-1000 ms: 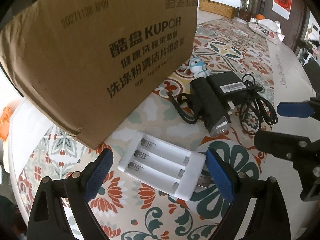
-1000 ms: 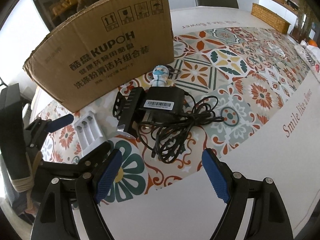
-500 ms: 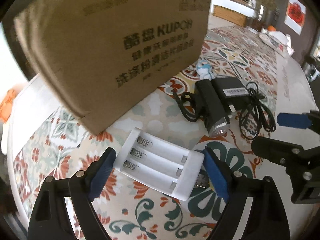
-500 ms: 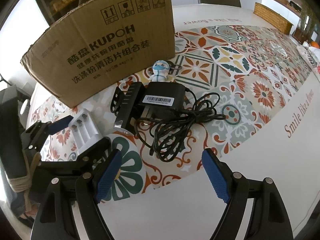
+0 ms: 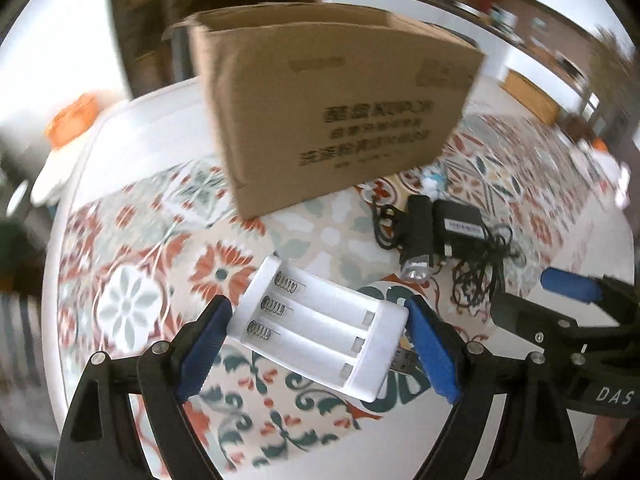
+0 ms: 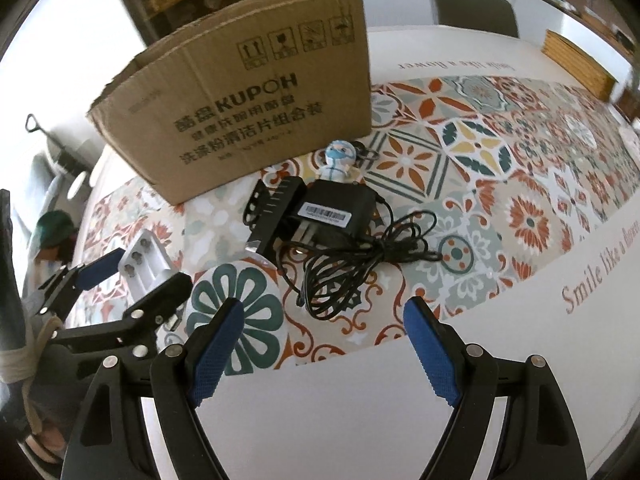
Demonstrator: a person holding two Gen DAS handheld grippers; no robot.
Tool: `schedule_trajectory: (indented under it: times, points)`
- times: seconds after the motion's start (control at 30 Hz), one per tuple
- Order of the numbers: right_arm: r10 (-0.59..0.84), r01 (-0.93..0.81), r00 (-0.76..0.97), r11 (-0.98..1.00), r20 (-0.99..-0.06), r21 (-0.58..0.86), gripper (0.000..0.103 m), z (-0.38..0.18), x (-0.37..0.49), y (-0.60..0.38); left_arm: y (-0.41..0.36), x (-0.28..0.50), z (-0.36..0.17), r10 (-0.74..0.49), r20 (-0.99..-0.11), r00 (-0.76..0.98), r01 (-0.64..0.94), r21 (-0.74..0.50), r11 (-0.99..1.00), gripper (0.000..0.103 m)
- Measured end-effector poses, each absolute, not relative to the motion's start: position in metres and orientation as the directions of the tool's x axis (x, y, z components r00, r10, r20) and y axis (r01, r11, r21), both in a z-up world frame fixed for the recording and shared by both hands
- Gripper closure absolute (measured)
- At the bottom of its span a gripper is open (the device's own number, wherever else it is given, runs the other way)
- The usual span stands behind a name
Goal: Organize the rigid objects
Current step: 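Close the left tool on the white three-slot battery charger, then lift the charger with the left tool while the right tool grasps the black power adapter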
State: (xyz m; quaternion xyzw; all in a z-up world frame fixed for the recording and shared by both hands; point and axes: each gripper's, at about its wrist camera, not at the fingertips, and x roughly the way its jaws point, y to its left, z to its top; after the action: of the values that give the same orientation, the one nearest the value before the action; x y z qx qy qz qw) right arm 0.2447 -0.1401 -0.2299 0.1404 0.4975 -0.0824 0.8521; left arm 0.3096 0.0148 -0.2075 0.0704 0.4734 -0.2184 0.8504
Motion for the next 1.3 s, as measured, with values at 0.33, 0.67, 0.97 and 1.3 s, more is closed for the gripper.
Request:
schedule_trajectory:
  times: [0.33, 0.67, 0.97, 1.3]
  points:
    - [0.06, 0.069, 0.543, 0.991, -0.837, 0.115, 0.021, -0.207, 0.263, -0.157, 0.01, 0.296, -0.191, -0.247, -0.838, 0.487, 0.233, -0.149, 0.961, 0.015]
    - [0.137, -0.106, 0.522, 0.99, -0.842, 0.095, 0.024, -0.208, 0.293, -0.174, -0.006, 0.295, -0.19, -0.152, -0.841, 0.519, 0.056, -0.144, 0.988, 0.015]
    - [0.236, -0.223, 0.426, 0.963, -0.873, 0.151, 0.038, -0.237, 0.312, -0.189, -0.024, 0.29, -0.203, -0.101, -0.858, 0.504, -0.011, -0.123, 0.992, 0.015]
    - [0.293, -0.318, 0.384, 0.932, -0.876, 0.173, 0.043, -0.257, 0.325, -0.183, -0.029, 0.29, -0.214, -0.066, -0.87, 0.489, -0.062, -0.11, 0.992, 0.015]
